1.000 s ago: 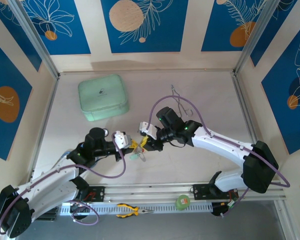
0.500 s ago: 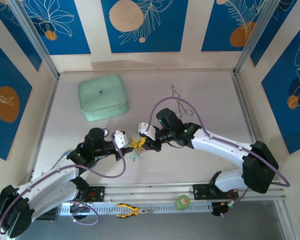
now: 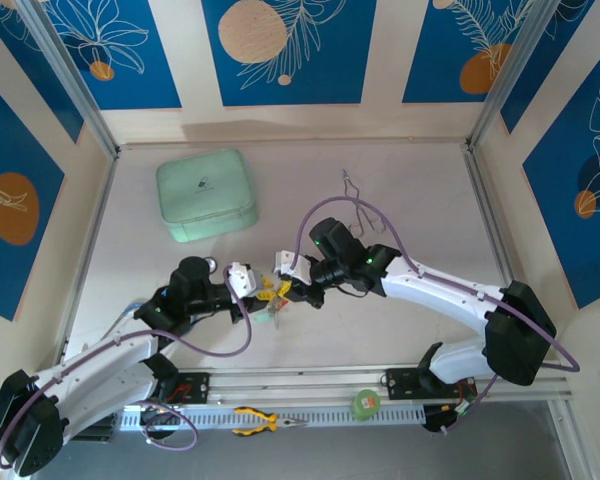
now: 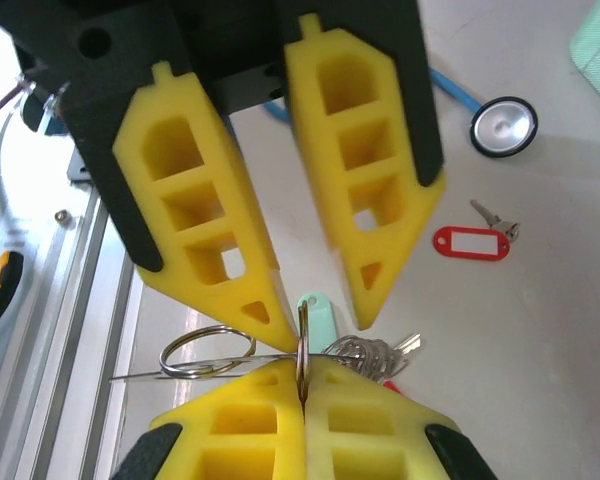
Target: Put the keys on the keyring
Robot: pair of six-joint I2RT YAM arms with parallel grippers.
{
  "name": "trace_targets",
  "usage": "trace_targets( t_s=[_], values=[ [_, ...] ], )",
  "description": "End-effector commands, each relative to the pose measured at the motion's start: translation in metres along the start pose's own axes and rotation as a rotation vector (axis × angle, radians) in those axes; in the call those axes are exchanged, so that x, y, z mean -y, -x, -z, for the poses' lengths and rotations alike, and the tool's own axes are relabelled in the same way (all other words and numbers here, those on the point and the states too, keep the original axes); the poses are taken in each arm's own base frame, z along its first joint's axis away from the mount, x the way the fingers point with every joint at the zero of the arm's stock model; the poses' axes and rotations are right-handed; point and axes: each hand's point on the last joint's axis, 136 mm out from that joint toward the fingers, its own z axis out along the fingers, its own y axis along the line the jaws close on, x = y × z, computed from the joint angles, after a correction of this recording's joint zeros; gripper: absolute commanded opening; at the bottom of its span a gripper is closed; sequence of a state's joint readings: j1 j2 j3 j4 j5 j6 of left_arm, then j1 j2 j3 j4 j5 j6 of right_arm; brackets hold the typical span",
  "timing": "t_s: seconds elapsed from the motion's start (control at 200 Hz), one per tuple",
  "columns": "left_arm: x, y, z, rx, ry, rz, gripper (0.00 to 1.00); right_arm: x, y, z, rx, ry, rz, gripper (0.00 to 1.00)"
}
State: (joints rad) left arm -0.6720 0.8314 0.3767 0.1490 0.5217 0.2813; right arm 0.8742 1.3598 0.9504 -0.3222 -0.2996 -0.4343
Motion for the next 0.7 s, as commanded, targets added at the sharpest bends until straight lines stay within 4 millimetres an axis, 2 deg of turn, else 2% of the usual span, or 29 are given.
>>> trace_targets(
  t_s=[0.0,0.085,0.295,0.4,0.49,0.525,0.61,0.695],
  values=[
    [-0.001,0.013,0.004,-0.007,0.000,-0.050,0.24,-0.005,-0.001,0.006,-0.099,0.016,0.068,0.00],
    [-0.001,0.013,0.003,-0.023,-0.009,-0.057,0.24,-0.004,-0.002,0.010,-0.147,0.017,0.083,0.00],
    [-0.002,0.023,0.000,0.018,-0.014,-0.053,0.21,-0.006,0.008,0.010,-0.170,0.033,0.118,0.00],
    [-0.002,0.026,0.001,0.033,-0.015,-0.053,0.12,-0.006,0.010,0.008,-0.176,0.040,0.123,0.00],
    [-0.002,0.029,0.001,0.054,-0.012,-0.048,0.00,-0.008,0.014,0.008,-0.155,0.043,0.122,0.00],
    [-0.003,0.030,0.001,0.064,-0.009,-0.045,0.00,-0.006,0.017,0.009,-0.130,0.035,0.116,0.00],
    [-0.001,0.031,0.001,0.096,-0.013,-0.029,0.00,-0.003,0.026,0.018,-0.016,0.022,0.078,0.18],
    [0.002,0.033,0.002,0.138,-0.024,-0.007,0.00,0.003,0.029,0.028,0.105,0.012,0.043,0.23]
  ],
)
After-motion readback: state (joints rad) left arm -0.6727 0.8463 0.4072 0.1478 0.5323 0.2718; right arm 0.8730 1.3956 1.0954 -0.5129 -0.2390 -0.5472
